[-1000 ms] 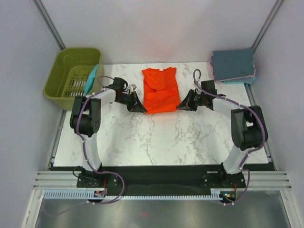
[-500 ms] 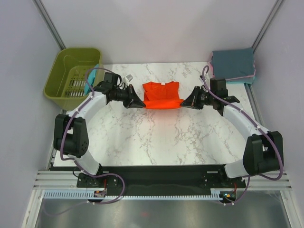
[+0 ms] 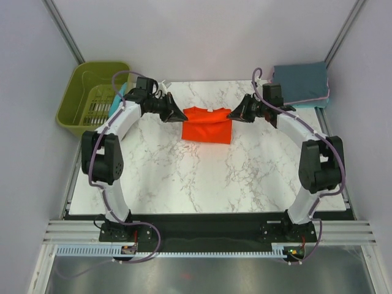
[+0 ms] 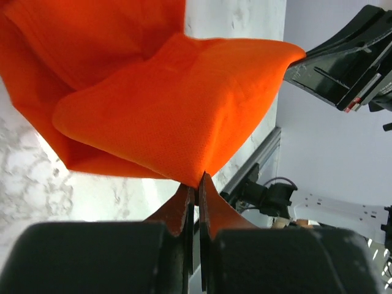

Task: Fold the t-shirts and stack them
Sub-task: Fold the tshirt

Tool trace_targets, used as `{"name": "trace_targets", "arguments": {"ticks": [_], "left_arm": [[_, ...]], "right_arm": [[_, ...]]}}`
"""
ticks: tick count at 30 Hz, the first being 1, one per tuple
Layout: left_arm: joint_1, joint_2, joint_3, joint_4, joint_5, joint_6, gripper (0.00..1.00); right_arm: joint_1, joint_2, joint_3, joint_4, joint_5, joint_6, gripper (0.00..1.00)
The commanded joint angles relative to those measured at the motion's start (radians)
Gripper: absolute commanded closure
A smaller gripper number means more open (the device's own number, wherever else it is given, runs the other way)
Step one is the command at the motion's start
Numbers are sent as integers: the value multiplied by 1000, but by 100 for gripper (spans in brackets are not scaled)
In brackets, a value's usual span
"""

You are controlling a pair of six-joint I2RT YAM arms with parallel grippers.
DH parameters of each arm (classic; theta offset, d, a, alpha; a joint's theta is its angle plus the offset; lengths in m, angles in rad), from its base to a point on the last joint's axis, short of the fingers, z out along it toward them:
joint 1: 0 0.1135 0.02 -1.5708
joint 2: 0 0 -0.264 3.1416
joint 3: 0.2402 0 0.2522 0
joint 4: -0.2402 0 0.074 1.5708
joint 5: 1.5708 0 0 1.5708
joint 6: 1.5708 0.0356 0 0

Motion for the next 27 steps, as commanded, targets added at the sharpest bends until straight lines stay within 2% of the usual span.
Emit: {"name": "trace_targets", "arguments": {"ticks": [1,10,11,12,13,14,15,17,18,22,27], "left_arm": [[15,110,119,-5,-33,68,98],[16,353,448,33,-157,128,98],[15,373,485,33,-188,138,82],[9,412,522,32,-206,149,70],[4,423,588,33,-228,163,56],[1,432,617,33,-273,190,32],[-7,436,642,35,-288,204,26],[-10,424,673,33,-305,235,21],[-11,414,670,30,-303,241,20],[-13,320,552,1,-259,247,20],[-23,226,380,-2,-92,197,24]], "right_arm": [[-7,106,107,68,15,0,100],[-18,330,312,111,34,-4,100],[-19,356,345,114,43,-12,100],[-19,364,358,116,53,-12,92],[-19,370,371,119,70,-12,76],[-21,374,403,137,90,-30,62],[-19,376,421,139,98,-50,41],[-22,358,457,134,106,-93,28],[-24,347,458,130,100,-102,24],[-39,289,371,100,60,-98,24],[-65,224,143,105,18,-67,24]]}}
